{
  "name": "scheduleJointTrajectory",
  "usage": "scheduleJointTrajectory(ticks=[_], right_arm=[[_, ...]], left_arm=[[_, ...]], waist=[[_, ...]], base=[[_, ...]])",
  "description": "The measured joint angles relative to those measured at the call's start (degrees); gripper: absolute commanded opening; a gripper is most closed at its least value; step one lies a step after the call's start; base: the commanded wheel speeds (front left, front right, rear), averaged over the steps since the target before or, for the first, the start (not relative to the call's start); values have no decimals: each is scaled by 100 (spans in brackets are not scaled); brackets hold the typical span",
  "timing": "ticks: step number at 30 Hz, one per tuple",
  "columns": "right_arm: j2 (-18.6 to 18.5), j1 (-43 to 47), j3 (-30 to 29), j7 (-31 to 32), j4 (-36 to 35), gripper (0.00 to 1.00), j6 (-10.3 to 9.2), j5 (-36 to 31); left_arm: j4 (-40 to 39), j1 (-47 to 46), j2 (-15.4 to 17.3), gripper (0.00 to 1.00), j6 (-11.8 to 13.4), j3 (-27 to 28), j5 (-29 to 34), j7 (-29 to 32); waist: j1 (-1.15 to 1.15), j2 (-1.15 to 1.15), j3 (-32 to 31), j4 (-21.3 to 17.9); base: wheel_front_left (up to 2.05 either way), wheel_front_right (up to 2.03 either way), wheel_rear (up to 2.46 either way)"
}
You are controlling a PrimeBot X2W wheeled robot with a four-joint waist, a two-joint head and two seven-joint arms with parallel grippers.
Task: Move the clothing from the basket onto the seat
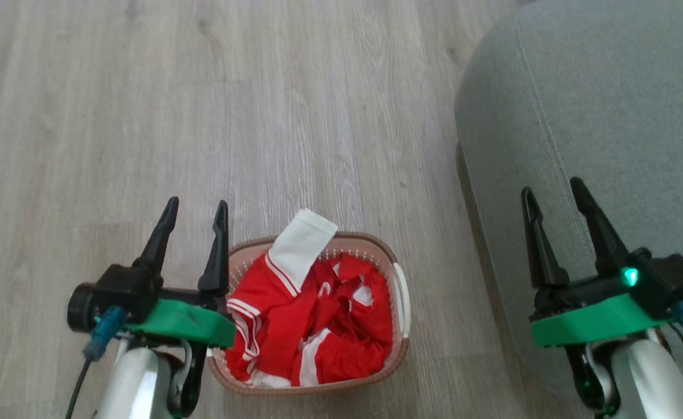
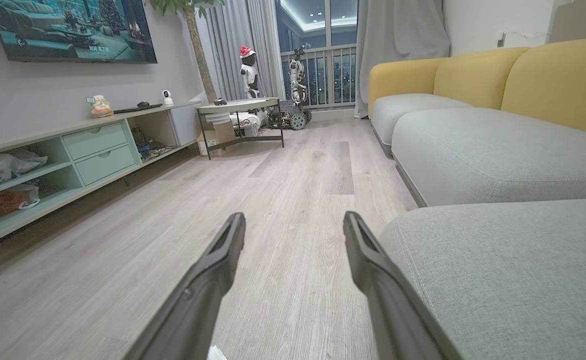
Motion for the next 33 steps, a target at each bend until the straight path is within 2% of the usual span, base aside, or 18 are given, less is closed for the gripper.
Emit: scheduleJointTrajectory(ticks=[10,23,27,33], right_arm=[[26,-361,-47,0,-181,100,0,-1],[121,-881,-185,-1,-382,100,0,-54],[125,-1124,-199,-1,-437,100,0,-54],[127,-1289,-244,-1,-493,100,0,-54]], left_arm=[[826,-497,-1,100,-73,-26,-155,0],[2453,-1614,-4,100,-215,-255,-324,135],[3304,-2100,-15,100,-298,-391,-510,586],[4047,-2662,-26,100,-312,-583,-546,812]], waist=[[0,0,655,-238],[0,0,1571,-406],[0,0,1912,-462],[0,0,2315,-549]], base=[[0,0,0],[0,0,0],[0,0,0],[0,0,0]])
